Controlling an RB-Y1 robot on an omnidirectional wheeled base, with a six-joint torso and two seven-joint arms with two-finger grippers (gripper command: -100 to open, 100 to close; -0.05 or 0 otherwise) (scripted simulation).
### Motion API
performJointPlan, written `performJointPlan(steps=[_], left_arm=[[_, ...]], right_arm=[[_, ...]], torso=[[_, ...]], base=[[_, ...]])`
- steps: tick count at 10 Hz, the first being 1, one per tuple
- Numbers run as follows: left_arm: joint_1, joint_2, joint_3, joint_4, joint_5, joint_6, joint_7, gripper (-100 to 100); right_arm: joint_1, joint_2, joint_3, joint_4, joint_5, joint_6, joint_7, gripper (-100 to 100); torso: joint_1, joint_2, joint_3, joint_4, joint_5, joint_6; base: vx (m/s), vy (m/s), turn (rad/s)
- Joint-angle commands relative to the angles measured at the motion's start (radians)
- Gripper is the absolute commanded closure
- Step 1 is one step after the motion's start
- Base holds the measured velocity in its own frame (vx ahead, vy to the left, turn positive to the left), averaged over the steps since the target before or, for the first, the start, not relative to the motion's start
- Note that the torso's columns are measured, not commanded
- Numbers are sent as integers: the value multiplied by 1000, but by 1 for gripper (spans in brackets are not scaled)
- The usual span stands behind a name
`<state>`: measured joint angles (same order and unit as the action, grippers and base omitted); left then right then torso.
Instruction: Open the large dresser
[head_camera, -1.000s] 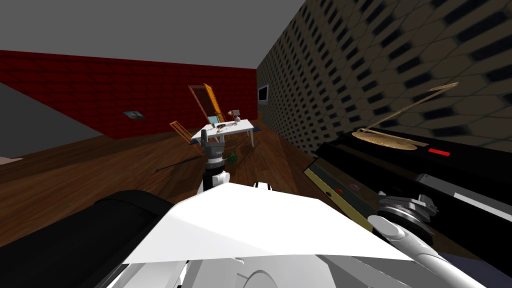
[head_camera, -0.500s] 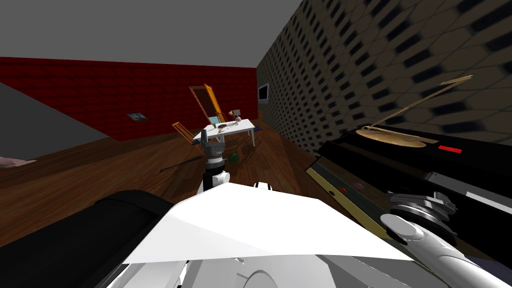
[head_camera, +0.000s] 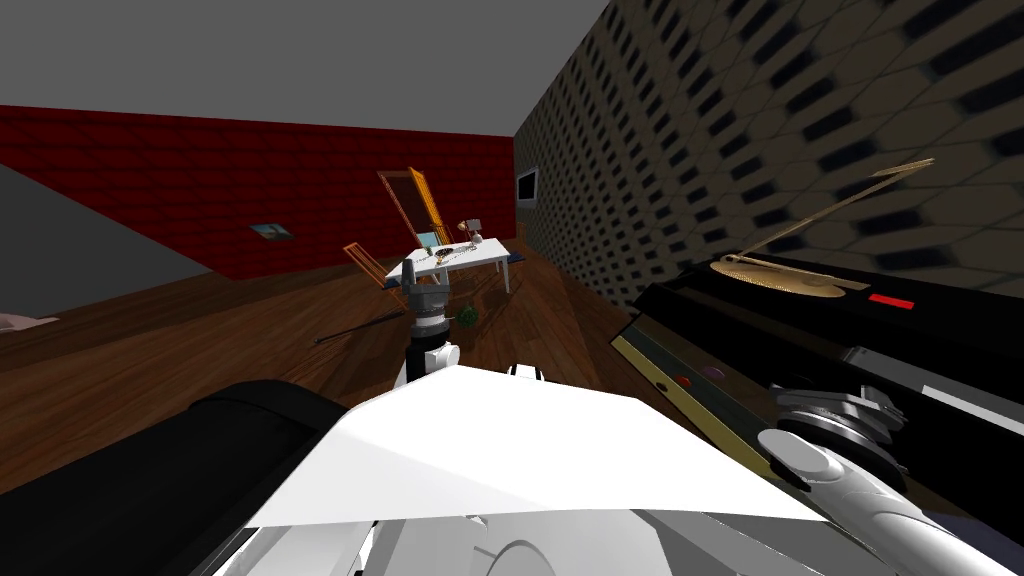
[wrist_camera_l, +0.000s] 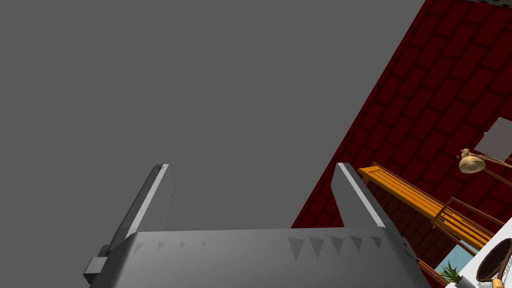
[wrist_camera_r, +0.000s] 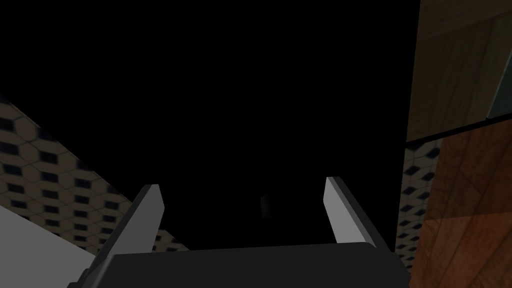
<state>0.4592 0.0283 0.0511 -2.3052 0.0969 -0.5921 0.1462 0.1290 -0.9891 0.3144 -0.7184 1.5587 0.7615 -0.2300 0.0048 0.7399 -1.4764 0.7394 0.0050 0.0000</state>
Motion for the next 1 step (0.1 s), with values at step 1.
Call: performJointPlan(steps=[1], left_arm=[[0,0,0,0,0,0,0,0]], right_arm=[[0,2,0,0,0,0,0,0]], torso=[[-1,0,0,0,-1,0]], base=[[0,0,0]])
